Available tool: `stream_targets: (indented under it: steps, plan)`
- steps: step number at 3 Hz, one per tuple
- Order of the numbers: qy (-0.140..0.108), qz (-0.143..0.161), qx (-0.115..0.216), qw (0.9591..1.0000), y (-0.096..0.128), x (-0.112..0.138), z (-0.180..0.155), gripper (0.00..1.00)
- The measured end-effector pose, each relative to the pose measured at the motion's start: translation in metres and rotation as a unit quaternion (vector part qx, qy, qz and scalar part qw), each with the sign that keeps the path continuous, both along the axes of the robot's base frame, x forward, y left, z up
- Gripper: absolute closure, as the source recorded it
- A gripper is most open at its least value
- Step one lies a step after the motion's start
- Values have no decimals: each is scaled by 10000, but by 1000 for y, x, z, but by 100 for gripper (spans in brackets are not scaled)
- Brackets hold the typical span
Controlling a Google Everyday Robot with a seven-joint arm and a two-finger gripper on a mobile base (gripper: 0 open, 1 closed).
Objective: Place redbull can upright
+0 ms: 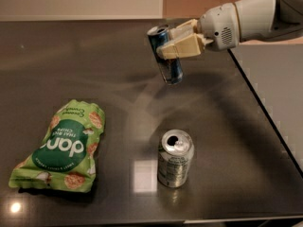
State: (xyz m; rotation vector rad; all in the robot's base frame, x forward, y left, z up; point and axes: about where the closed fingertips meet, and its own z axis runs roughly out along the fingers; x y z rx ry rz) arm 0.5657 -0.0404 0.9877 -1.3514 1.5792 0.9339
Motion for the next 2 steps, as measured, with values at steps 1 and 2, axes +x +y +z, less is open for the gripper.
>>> stream_targets:
  steps: [1,2]
  plan:
    - [33,118,320,9994,-3,3,-10,100]
    - [-62,325,582,9978,-5,5,-19,100]
